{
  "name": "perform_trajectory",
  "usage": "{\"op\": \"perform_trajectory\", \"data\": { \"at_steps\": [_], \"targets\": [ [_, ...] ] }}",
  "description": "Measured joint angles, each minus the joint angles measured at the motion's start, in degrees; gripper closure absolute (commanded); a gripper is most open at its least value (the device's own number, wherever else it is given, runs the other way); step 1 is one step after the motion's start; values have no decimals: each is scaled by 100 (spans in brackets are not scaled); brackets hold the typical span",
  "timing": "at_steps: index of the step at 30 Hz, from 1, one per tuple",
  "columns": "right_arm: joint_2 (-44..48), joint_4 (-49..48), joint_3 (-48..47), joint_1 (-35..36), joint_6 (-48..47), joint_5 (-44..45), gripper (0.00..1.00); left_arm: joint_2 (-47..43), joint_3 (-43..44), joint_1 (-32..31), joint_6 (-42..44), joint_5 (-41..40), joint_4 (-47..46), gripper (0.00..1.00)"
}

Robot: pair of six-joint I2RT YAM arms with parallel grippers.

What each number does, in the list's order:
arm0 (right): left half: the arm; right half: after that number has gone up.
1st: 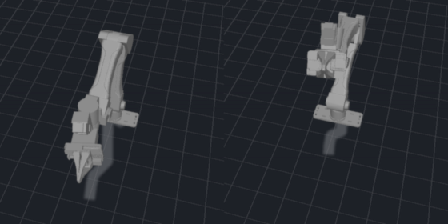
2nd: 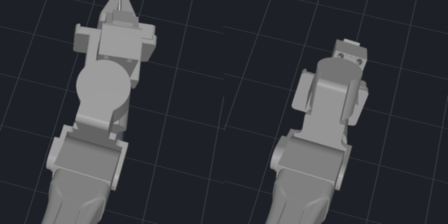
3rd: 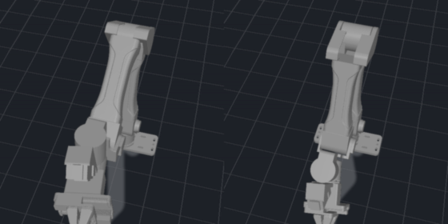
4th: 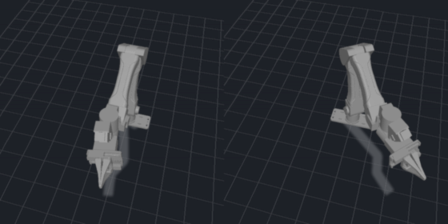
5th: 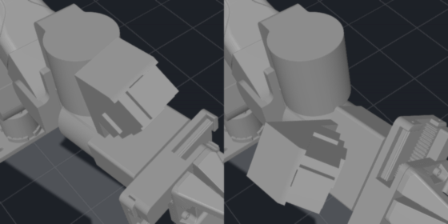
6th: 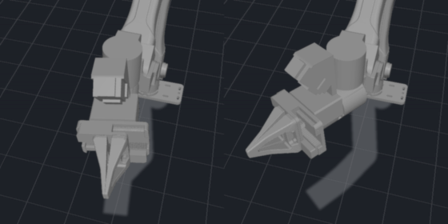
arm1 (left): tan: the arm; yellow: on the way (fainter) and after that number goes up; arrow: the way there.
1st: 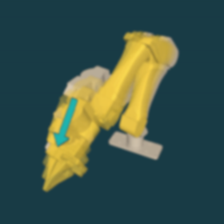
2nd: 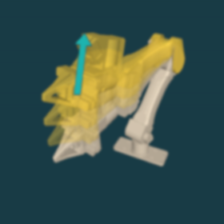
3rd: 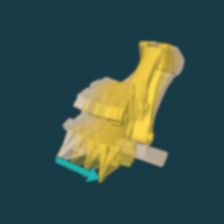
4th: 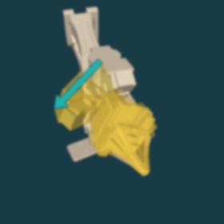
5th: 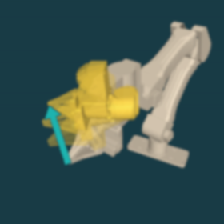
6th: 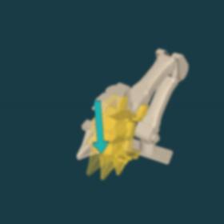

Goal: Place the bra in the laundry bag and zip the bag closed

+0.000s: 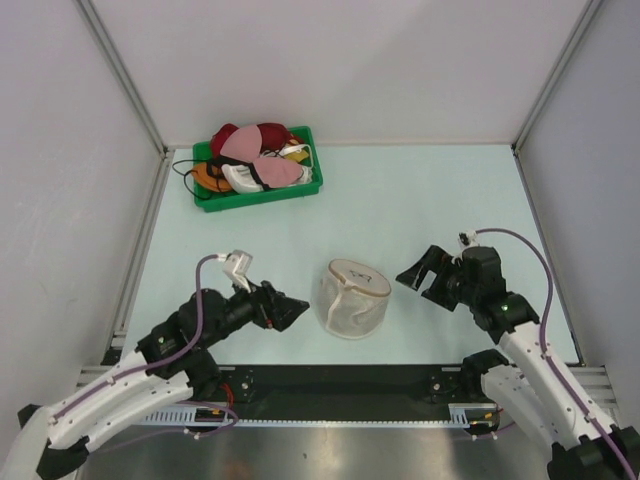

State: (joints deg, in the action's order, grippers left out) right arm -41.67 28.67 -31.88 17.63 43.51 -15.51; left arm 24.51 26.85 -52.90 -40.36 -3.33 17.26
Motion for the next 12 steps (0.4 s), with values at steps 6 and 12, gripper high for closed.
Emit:
{"op": "perform_trajectory", "data": {
  "at_steps": [6,12],
  "targets": [
    [1200,-391,1491,4,350,160,0,-1869,-1853,0,-291,-81,-525,1],
    [2719,-929,2531,24,866,256,0,-2409,-2356,-7,-476,11,-1023,0]
  ]
}}
